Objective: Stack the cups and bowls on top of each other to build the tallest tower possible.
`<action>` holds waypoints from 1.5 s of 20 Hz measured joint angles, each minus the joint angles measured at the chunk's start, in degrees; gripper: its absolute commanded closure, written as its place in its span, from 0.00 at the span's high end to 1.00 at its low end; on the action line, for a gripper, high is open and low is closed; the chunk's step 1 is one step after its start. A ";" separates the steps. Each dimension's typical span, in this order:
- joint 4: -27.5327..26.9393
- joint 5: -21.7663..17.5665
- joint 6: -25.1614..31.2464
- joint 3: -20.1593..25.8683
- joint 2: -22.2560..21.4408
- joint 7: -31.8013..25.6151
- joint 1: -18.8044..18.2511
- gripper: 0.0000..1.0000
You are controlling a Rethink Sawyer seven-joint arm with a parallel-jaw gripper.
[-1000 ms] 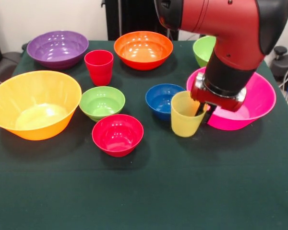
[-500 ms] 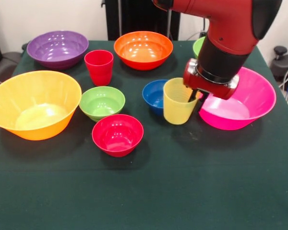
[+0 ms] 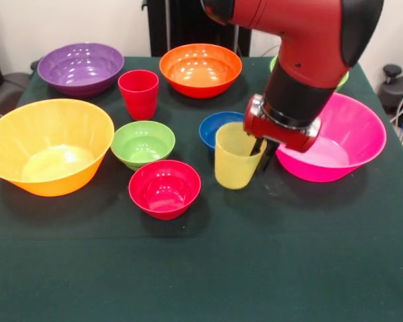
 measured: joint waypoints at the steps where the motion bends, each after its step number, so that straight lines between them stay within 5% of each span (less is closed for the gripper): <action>1: -0.50 0.00 -0.48 0.02 0.54 0.00 -0.07 0.00; 11: -7.98 0.06 -3.12 -0.05 5.74 0.00 -1.26 0.00; 30: -9.00 0.95 -3.14 0.85 5.91 0.00 -2.61 0.00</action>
